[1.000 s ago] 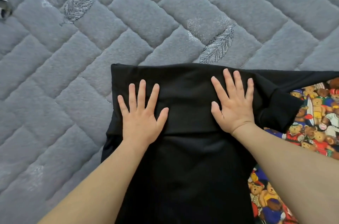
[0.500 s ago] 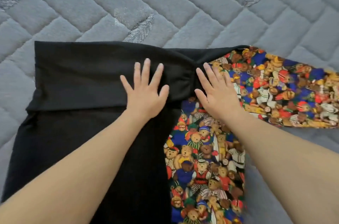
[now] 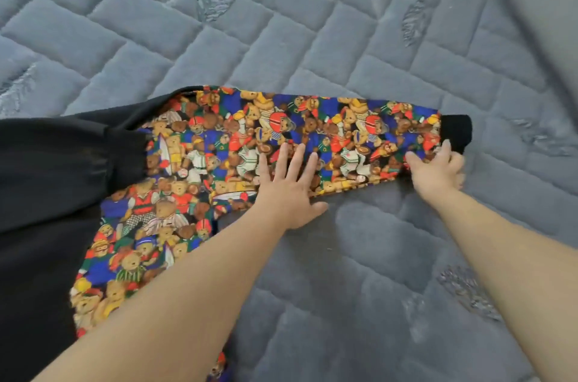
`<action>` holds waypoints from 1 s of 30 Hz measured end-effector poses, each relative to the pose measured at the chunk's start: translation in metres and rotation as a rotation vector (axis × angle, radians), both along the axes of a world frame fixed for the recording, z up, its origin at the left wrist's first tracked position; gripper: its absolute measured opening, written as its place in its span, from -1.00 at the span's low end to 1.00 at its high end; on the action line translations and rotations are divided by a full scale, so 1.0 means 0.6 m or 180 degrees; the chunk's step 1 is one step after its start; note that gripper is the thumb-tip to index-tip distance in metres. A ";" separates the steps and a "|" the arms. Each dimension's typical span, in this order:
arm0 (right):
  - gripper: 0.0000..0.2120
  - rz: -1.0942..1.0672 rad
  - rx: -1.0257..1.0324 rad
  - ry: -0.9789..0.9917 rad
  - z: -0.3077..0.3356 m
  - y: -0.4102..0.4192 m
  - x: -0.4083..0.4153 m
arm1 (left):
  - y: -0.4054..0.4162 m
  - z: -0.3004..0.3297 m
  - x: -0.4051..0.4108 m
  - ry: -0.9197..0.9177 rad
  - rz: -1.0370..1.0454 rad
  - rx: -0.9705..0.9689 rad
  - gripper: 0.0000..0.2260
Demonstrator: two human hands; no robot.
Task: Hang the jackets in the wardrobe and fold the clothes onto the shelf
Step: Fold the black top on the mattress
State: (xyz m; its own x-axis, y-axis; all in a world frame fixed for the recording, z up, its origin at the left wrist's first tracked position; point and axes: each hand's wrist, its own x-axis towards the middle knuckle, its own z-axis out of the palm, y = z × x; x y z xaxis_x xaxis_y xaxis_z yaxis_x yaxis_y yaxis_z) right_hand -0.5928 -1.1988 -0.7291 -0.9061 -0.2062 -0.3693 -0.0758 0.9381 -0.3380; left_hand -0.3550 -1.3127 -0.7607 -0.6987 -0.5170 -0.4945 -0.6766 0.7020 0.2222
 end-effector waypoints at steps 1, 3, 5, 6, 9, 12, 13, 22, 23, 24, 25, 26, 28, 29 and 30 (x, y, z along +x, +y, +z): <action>-0.18 -0.0273 -0.0315 0.0084 0.002 -0.004 -0.018 | 0.011 -0.008 -0.030 -0.0252 -0.0058 0.0088 -0.08; -0.21 -0.1006 -0.0844 -0.0014 0.002 -0.012 -0.055 | 0.019 -0.023 -0.065 -0.0618 0.0016 0.0204 -0.02; -0.48 -0.1621 -0.1207 -0.0580 0.004 -0.012 -0.084 | 0.020 -0.025 -0.072 -0.0748 0.0067 0.0299 -0.05; -0.67 -0.1847 -0.1409 -0.0859 0.005 -0.009 -0.092 | 0.018 -0.019 -0.069 -0.0708 0.0055 0.0376 -0.07; -0.79 -0.2185 -0.1976 -0.1052 0.014 -0.011 -0.084 | -0.005 0.014 -0.052 -0.0252 0.0205 0.0972 -0.21; -0.81 -0.1909 -0.2250 -0.0636 0.036 -0.049 -0.030 | -0.050 0.068 -0.015 0.0766 0.1450 0.2056 -0.59; -0.78 -0.1628 -0.2190 -0.0476 0.046 -0.064 -0.003 | -0.065 0.086 0.005 0.1125 0.2119 0.2310 -0.69; -0.56 0.1374 -0.1899 -0.0337 0.105 -0.230 0.399 | -0.193 0.166 0.373 0.1723 0.4356 0.2502 -0.77; -0.53 0.1542 -0.1911 -0.0387 0.108 -0.245 0.439 | -0.203 0.168 0.408 0.1725 0.4395 0.2577 -0.78; -0.50 0.1713 -0.1935 -0.0450 0.110 -0.267 0.495 | -0.216 0.172 0.459 0.1766 0.4467 0.2621 -0.78; -0.47 0.1890 -0.1927 -0.0523 0.111 -0.288 0.554 | -0.231 0.176 0.510 0.1817 0.4549 0.2647 -0.77; -0.44 0.2102 -0.1887 -0.0655 0.111 -0.306 0.613 | -0.245 0.178 0.559 0.1864 0.4644 0.2630 -0.76; -0.34 0.2638 -0.1840 -0.1279 0.108 -0.328 0.716 | -0.272 0.177 0.646 0.1953 0.4832 0.2523 -0.72; -0.30 0.2909 -0.1776 -0.1597 0.101 -0.331 0.753 | -0.282 0.173 0.683 0.1954 0.4901 0.2470 -0.70; -0.30 0.3139 -0.1715 -0.1650 0.092 -0.328 0.777 | -0.289 0.166 0.713 0.1896 0.4920 0.2430 -0.69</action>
